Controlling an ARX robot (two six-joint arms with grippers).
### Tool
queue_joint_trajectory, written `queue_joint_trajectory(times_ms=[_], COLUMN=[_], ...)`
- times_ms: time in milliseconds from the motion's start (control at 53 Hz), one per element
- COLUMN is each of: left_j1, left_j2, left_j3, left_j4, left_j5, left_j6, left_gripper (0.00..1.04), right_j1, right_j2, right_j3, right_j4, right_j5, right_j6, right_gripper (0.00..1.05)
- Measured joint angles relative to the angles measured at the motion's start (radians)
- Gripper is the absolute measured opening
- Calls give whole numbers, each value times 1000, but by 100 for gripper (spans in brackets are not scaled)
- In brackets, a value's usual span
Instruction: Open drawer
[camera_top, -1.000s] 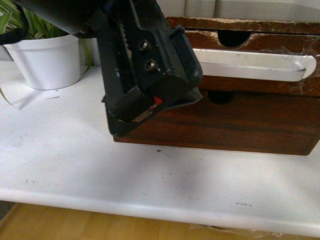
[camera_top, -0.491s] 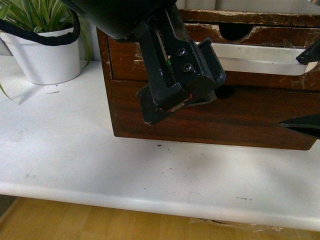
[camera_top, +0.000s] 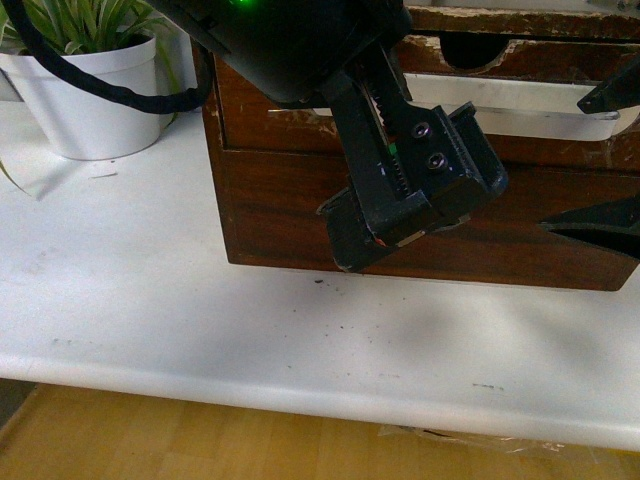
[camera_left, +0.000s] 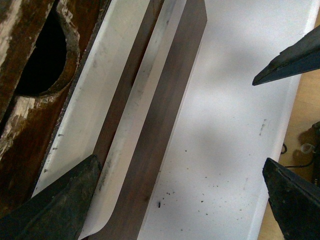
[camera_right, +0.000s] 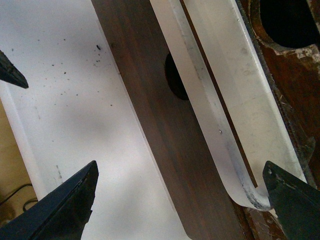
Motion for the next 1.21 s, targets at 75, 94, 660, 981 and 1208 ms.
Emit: queue_joint_trajectory(times_ms=[75, 94, 660, 981, 1208], left_j1=[-1, -1, -4, -23, -47], left_j2=[6, 6, -34, -128, -212], left_j3=[3, 3, -18, -97, -169], left_j4=[-5, -5, -99, -163, -203], left_j5=[-7, -6, 21, 40, 47], left_j6=[0, 0, 82, 145, 171], left_gripper=[98, 98, 98, 99, 99], right_j1=[1, 1, 12, 19, 36], right_j2=[12, 16, 9, -51, -123], right_j3=[5, 7, 52, 28, -17], right_j4=[6, 7, -212, -331, -401], right_j5=[5, 5, -57, -105, -131], right_j6=[-4, -5, -133, -219, -252], right_gripper=[96, 96, 96, 96, 96])
